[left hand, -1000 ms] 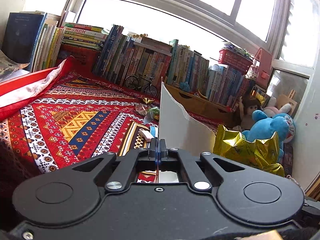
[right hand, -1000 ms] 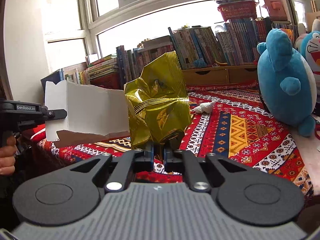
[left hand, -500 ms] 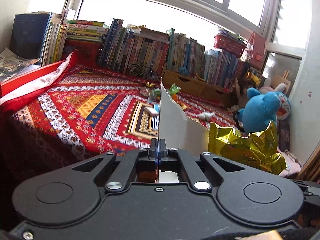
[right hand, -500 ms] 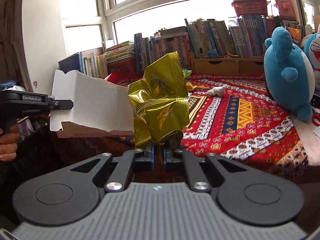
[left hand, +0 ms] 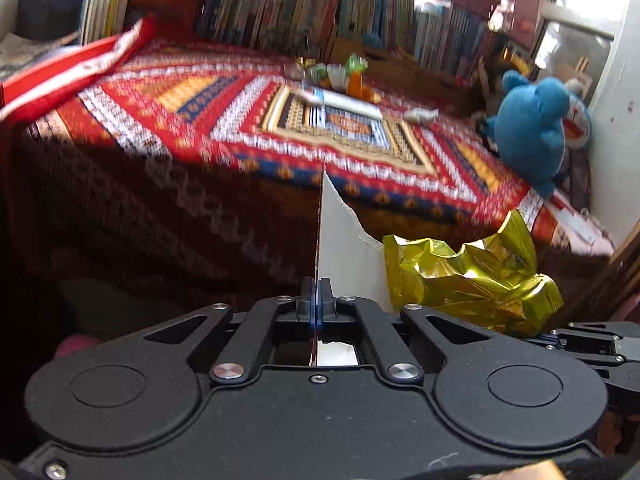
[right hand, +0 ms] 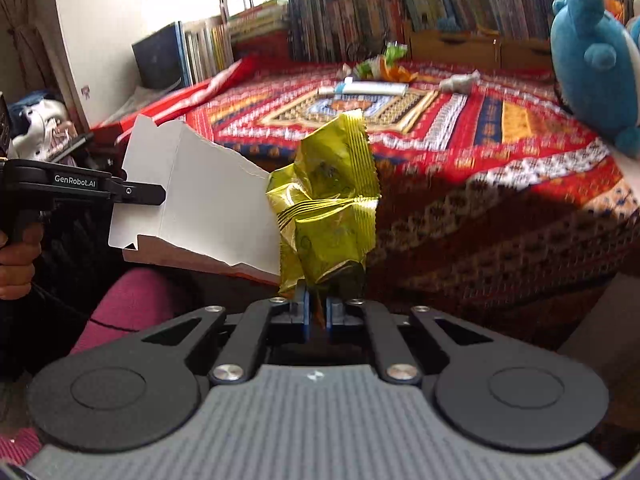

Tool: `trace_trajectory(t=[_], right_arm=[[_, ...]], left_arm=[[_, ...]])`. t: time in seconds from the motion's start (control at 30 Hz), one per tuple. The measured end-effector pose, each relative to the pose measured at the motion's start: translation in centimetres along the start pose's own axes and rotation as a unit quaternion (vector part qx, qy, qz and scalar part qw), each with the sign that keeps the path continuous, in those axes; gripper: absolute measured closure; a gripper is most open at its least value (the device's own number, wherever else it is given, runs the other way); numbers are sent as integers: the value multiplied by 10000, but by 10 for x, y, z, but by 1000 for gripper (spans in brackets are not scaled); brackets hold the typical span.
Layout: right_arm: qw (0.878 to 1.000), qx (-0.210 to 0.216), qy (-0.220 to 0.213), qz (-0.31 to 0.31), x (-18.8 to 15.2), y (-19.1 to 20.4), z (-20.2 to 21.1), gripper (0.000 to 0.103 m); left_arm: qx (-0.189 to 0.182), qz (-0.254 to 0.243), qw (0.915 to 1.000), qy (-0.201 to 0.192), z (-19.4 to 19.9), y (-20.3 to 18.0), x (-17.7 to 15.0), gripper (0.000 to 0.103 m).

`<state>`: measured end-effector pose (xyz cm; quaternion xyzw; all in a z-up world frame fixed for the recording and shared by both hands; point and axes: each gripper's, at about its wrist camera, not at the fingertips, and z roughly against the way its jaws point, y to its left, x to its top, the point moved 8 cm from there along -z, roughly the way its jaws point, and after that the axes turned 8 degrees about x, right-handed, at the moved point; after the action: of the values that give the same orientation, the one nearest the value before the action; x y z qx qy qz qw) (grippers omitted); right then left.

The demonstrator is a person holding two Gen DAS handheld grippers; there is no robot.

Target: Collect trash

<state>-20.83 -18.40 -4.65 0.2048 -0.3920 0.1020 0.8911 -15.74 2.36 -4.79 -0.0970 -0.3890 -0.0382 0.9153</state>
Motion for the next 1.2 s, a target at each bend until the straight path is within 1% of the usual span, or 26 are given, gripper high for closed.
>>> trace_trajectory(t=[0.13,0.27,0.47,0.63,0.83,1.0,1.2], right_arm=[[9987,89,491,-124,-20,0,-18,93],[9949,178,943,-297,-40,-3,-39,93],[9869,238,1495,-563,-69,-11,-66,93],[9794,203,1828,-832,-85,-21,-86,93],[9709,214,2150,-1032,-98,-27,-111,93],[9643,210,2383,-1133,-108,-32,-128,93],[9584,171,2577,-1216,-115,-38,-147,92]], left_arm=[[33,-137,9982,581,-25,-6,-27,102],[224,-179,9917,1252,-54,-7,-53,102],[419,-240,9817,1844,-91,-7,-88,102],[551,-264,9730,2226,-120,-7,-110,102],[713,-321,9636,2557,-153,-11,-130,102],[804,-394,9561,2790,-176,-15,-143,101],[903,-426,9494,2978,-197,-15,-155,100]])
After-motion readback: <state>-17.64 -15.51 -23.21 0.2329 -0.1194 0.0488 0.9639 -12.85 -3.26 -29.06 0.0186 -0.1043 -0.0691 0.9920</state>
